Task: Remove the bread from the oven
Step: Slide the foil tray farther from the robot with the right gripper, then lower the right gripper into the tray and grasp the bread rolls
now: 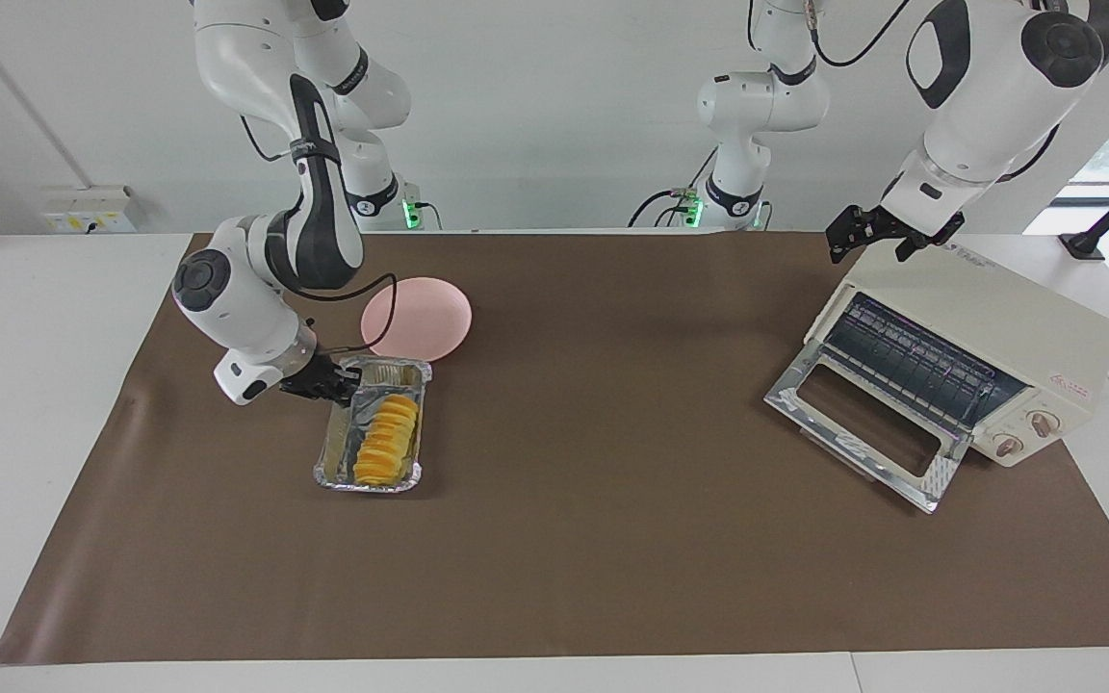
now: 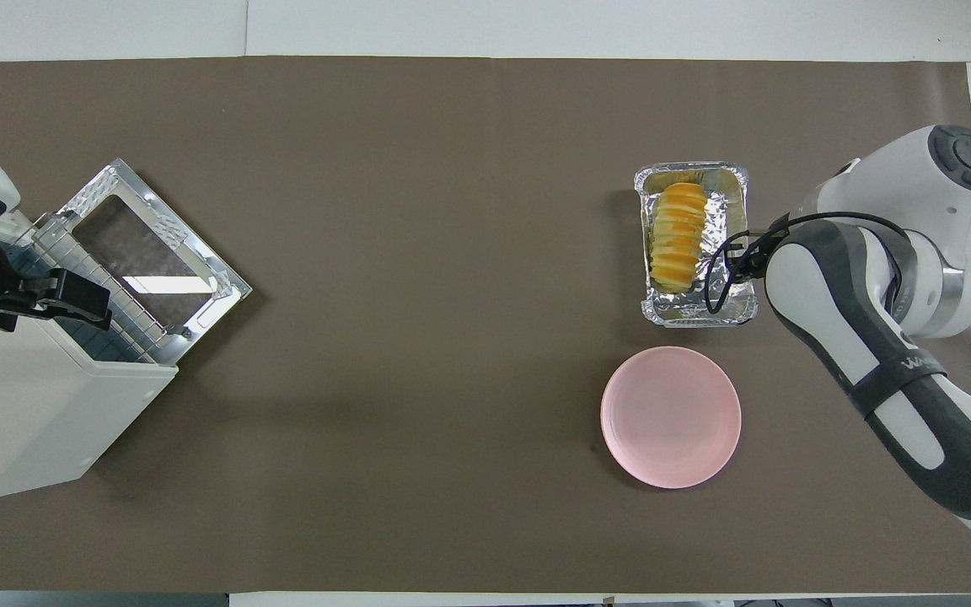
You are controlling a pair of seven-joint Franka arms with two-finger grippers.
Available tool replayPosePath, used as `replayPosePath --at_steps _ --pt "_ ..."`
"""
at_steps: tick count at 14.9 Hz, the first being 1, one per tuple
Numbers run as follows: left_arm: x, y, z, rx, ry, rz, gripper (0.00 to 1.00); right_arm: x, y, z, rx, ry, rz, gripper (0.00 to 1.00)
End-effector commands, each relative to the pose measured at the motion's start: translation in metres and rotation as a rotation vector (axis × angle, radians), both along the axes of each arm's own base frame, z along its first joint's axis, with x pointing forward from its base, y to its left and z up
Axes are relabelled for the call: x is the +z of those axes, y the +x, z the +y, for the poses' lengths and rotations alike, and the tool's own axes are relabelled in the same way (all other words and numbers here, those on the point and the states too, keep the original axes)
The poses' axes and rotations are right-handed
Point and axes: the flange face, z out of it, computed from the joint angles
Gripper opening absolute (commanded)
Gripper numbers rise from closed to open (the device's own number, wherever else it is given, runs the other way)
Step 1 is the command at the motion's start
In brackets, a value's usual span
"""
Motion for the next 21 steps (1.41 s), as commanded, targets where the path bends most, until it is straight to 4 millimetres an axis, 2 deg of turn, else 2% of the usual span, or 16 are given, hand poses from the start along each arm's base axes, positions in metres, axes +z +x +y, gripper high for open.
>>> replayPosePath --at_steps 1,2,3,5,8,9,10,11,13,15,17,20,21 --pt "0.003 0.0 0.003 -0.002 0.012 -0.017 1.0 0.011 -0.005 -0.001 0.006 0.021 -0.034 0.17" --pt "0.003 0.0 0.003 -0.002 0.012 -0.017 1.0 0.013 -0.004 -0.001 0.006 0.021 -0.038 0.62" --pt "0.003 0.0 0.003 -0.002 0.012 -0.017 1.0 0.018 0.0 -0.001 0.009 0.022 -0.051 0.77" --pt "0.003 0.0 0.003 -0.002 0.012 -0.017 1.0 0.025 0.003 0.003 0.013 0.022 -0.066 1.0" --pt "0.003 0.0 0.003 -0.002 0.012 -0.017 1.0 0.047 0.017 0.012 0.011 0.025 -0.109 1.0" --pt "0.003 0.0 0.003 -0.002 0.012 -0.017 1.0 0.048 0.017 0.025 0.012 0.025 -0.114 1.0" --pt "0.003 0.0 0.003 -0.002 0.012 -0.017 1.0 0.05 0.017 0.051 0.017 0.026 -0.113 1.0" --pt "0.003 0.0 0.003 -0.002 0.012 -0.017 1.0 0.053 0.018 0.066 0.006 0.021 -0.116 1.0" --pt "0.003 0.0 0.003 -0.002 0.012 -0.017 1.0 0.051 0.016 0.085 -0.046 0.011 -0.14 0.99" --pt "0.003 0.0 0.003 -0.002 0.012 -0.017 1.0 0.04 0.012 0.085 -0.073 0.006 -0.129 0.99" --pt "0.003 0.0 0.003 -0.002 0.012 -0.017 1.0 0.04 0.015 0.079 -0.093 0.007 -0.143 0.99" --pt "0.003 0.0 0.003 -0.002 0.012 -0.017 1.0 0.02 0.023 0.086 -0.153 0.007 -0.162 0.99" --pt "0.003 0.0 0.003 -0.002 0.012 -0.017 1.0 0.02 0.023 0.085 -0.153 0.005 -0.158 0.99"
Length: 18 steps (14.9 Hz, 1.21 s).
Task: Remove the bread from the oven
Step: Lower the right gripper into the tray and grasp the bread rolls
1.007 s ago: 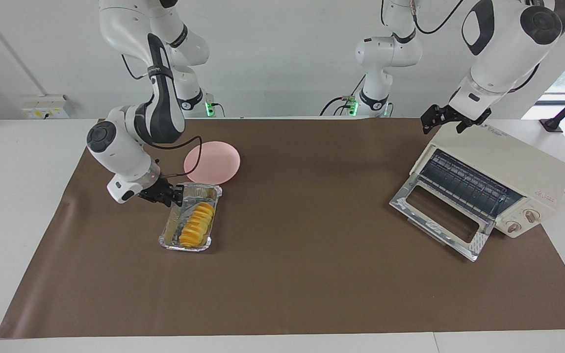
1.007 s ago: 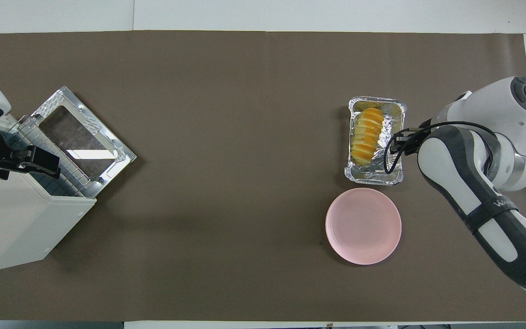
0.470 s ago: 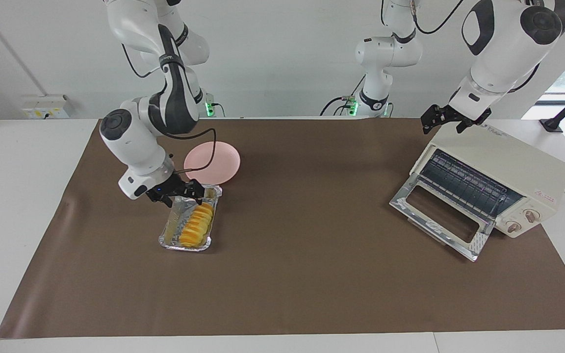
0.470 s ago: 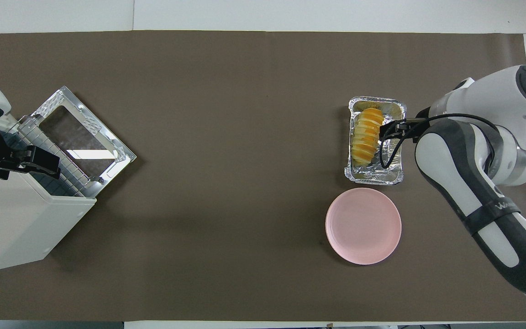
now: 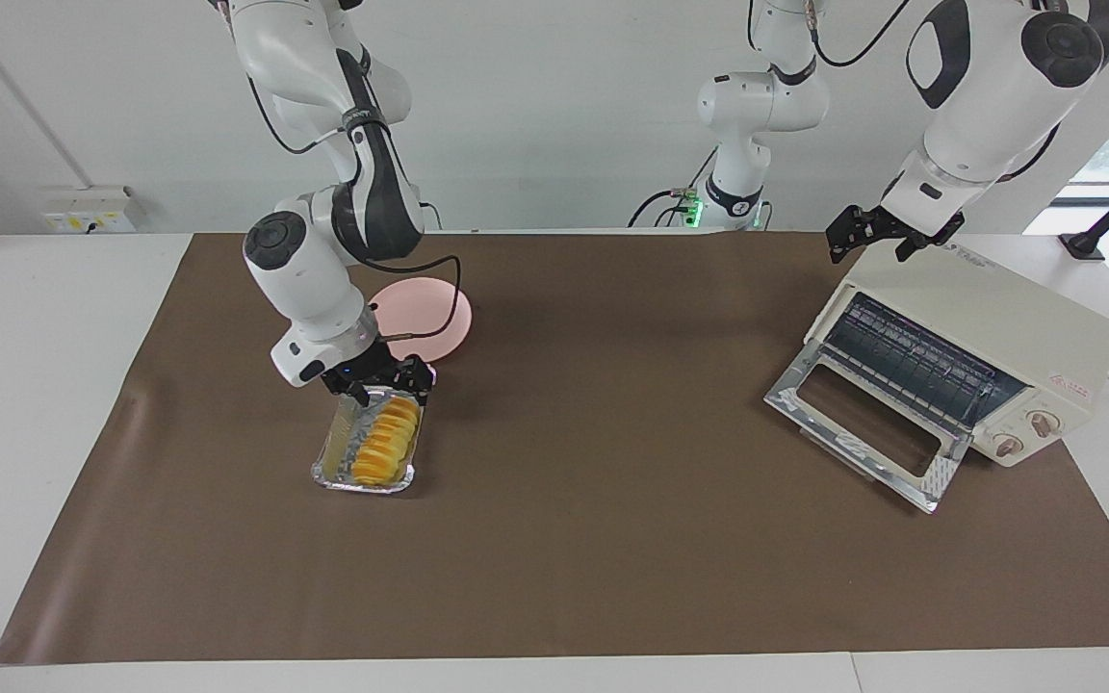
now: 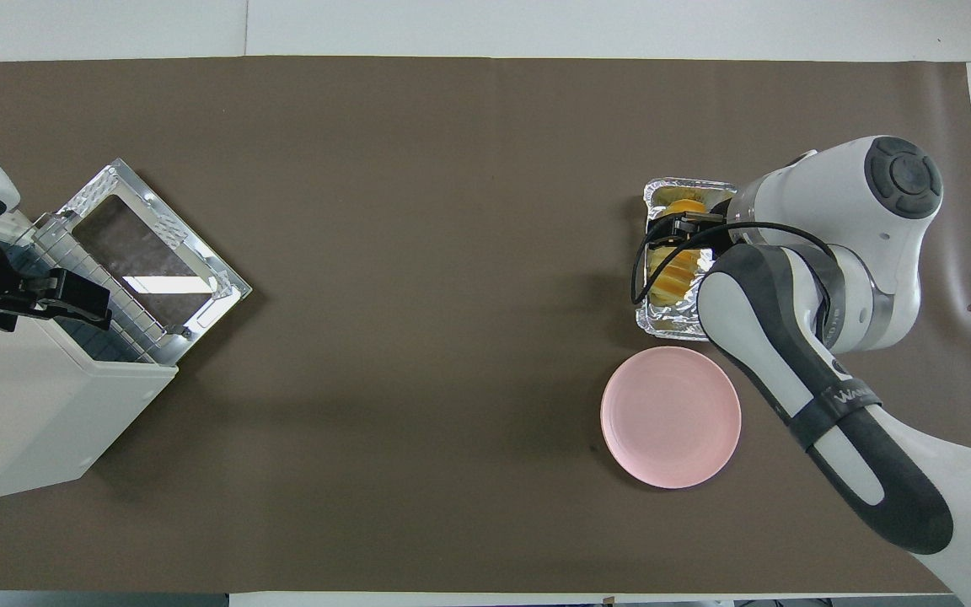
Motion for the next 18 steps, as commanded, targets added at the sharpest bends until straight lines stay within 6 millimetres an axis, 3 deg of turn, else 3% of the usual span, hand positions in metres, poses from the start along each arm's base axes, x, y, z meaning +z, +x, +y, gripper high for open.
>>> replayPosePath --at_steps 1,18 --pt "0.003 0.0 0.003 -0.002 0.012 -0.017 1.0 -0.01 0.001 0.0 -0.028 0.002 0.003 0.99" --pt "0.003 0.0 0.003 -0.002 0.012 -0.017 1.0 -0.037 -0.014 -0.017 -0.059 -0.052 0.052 0.88"
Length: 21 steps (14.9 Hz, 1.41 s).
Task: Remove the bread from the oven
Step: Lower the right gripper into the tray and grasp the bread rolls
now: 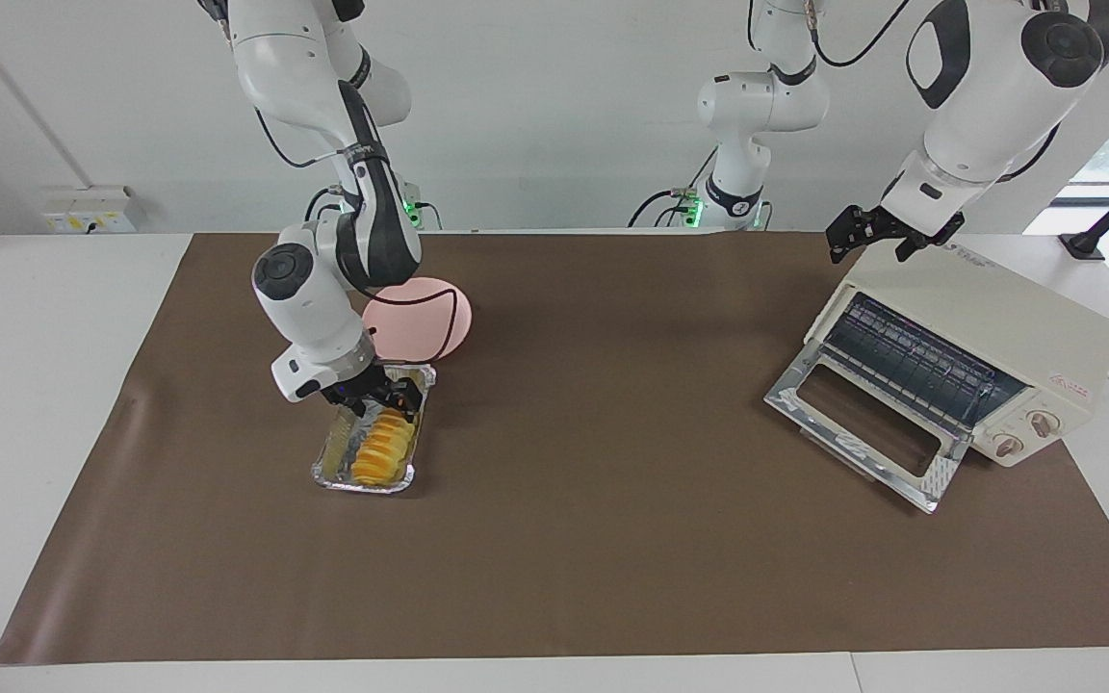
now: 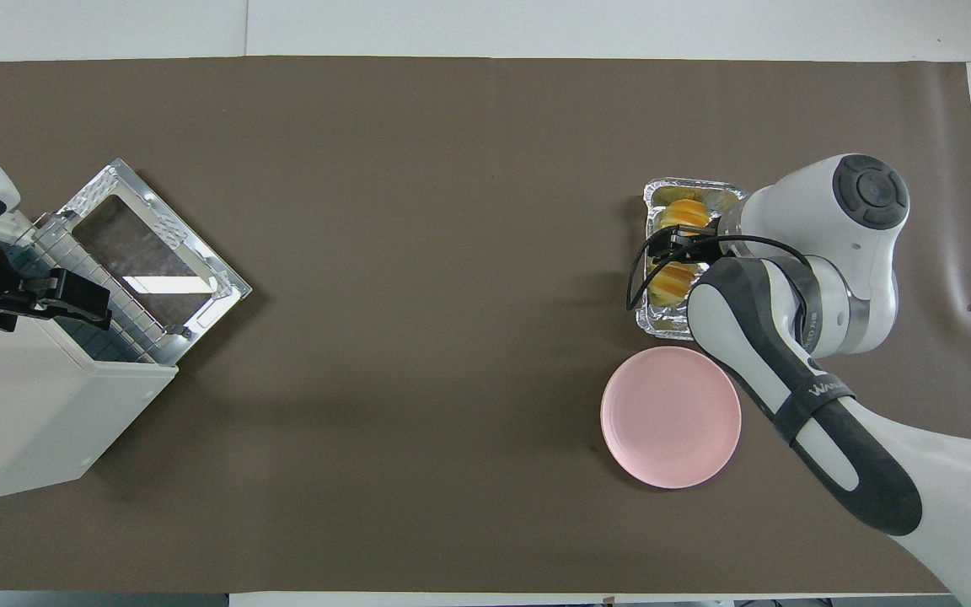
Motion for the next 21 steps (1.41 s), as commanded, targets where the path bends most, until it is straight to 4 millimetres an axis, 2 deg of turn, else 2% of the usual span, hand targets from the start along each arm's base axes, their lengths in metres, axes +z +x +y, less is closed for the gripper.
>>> replayPosePath --at_steps 1,6,8,9,13,15,20,21 --pt "0.004 0.0 0.003 -0.002 0.012 -0.018 1.0 -0.002 -0.003 -0.009 -0.028 -0.008 -0.01 0.86" --pt "0.003 0.0 0.003 -0.002 0.012 -0.017 1.0 -0.006 -0.006 -0.012 -0.036 -0.007 0.001 0.67" --pt "0.003 0.0 0.003 -0.002 0.012 -0.017 1.0 -0.007 -0.006 -0.011 -0.039 -0.003 0.001 0.54" --pt "0.003 0.0 0.003 -0.002 0.012 -0.017 1.0 -0.006 -0.006 -0.011 -0.042 -0.001 0.0 0.5" --pt "0.004 0.0 0.003 -0.002 0.012 -0.018 1.0 -0.006 -0.006 -0.011 -0.041 0.0 0.0 0.16" --pt "0.003 0.0 0.003 -0.002 0.012 -0.017 1.0 -0.007 -0.007 -0.005 -0.032 0.0 0.001 0.0" --pt "0.003 0.0 0.003 -0.002 0.012 -0.017 1.0 -0.002 -0.003 0.003 -0.02 0.003 -0.012 0.0" --pt "0.003 0.0 0.003 -0.002 0.012 -0.017 1.0 0.005 0.002 0.004 -0.02 0.005 -0.023 0.0"
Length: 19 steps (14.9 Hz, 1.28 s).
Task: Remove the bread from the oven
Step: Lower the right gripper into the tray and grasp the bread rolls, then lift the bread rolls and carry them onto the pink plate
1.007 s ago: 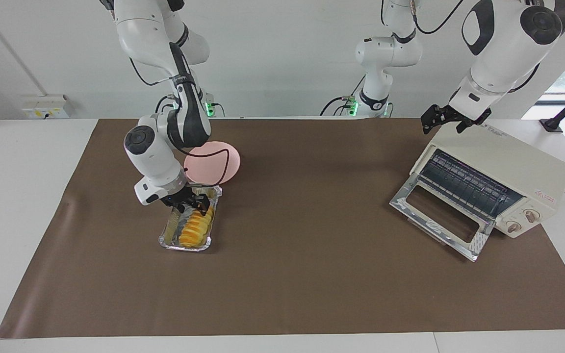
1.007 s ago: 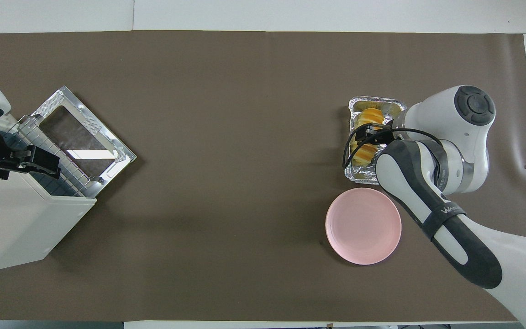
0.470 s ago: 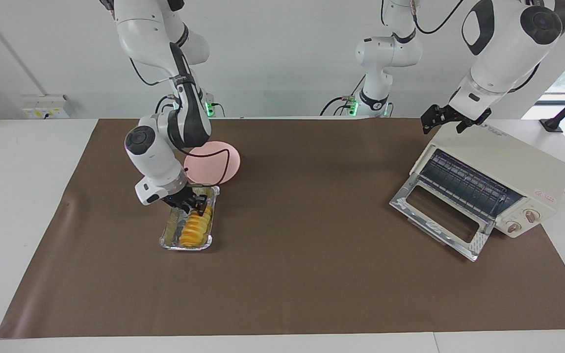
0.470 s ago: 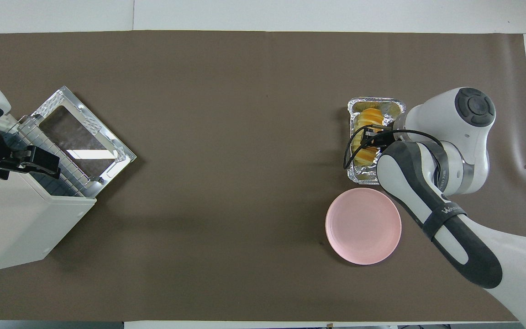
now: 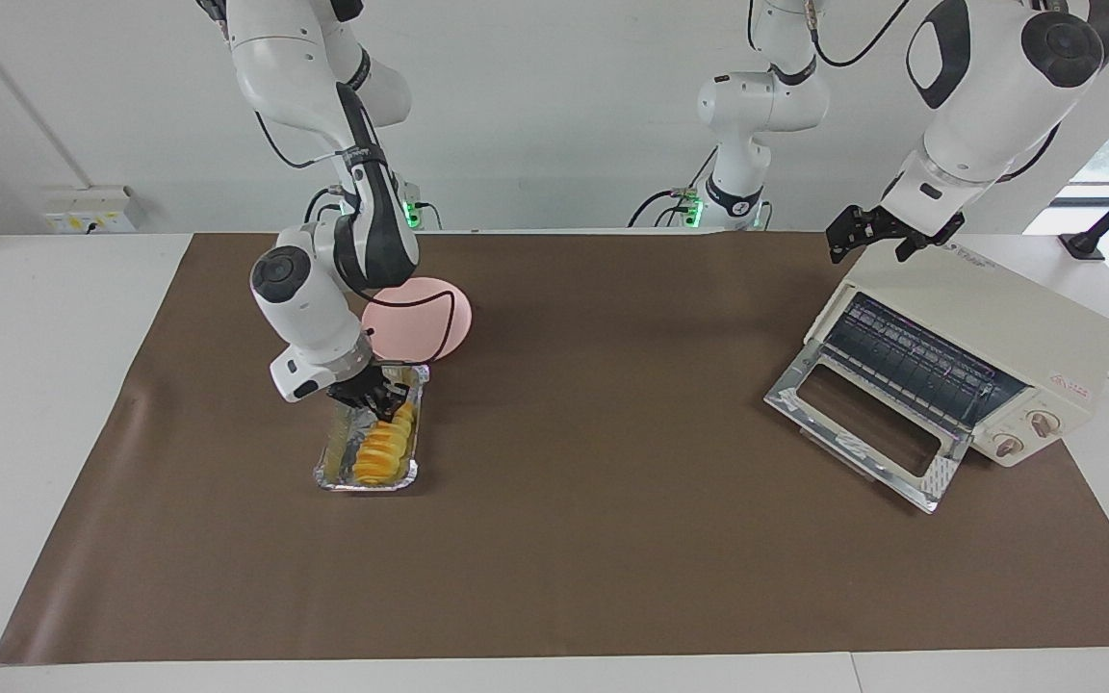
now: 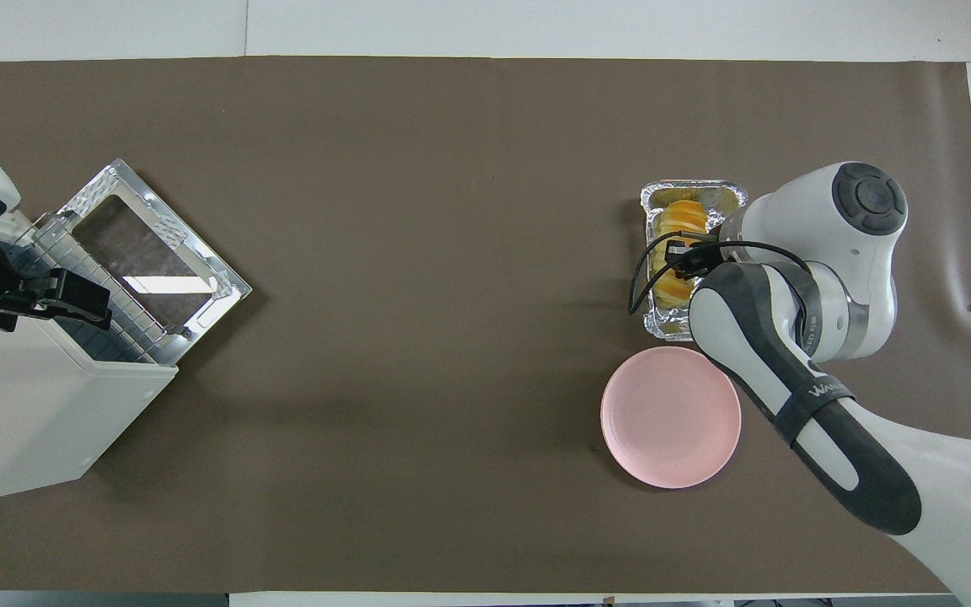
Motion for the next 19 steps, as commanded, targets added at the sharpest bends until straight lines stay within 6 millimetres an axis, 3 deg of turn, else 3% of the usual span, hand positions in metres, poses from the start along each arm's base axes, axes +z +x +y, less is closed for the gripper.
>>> replayPosePath --at_steps 1,5,10,14,16,19 --pt "0.003 0.0 0.003 -0.002 0.012 -0.017 1.0 0.014 0.008 0.003 -0.018 0.005 -0.022 0.0" --pt "0.003 0.0 0.003 -0.002 0.012 -0.017 1.0 0.036 0.011 0.004 -0.013 0.006 0.004 0.0" --pt "0.003 0.0 0.003 -0.002 0.012 -0.017 1.0 0.112 0.004 0.004 0.01 -0.008 0.074 0.0" --pt "0.003 0.0 0.003 -0.002 0.012 -0.017 1.0 0.169 -0.043 -0.016 0.028 -0.03 0.191 0.0" --pt "0.003 0.0 0.003 -0.002 0.012 -0.017 1.0 0.189 -0.079 -0.018 0.025 -0.044 0.272 0.0" --pt "0.003 0.0 0.003 -0.002 0.012 -0.017 1.0 0.189 -0.128 -0.012 0.064 -0.064 0.356 0.0"
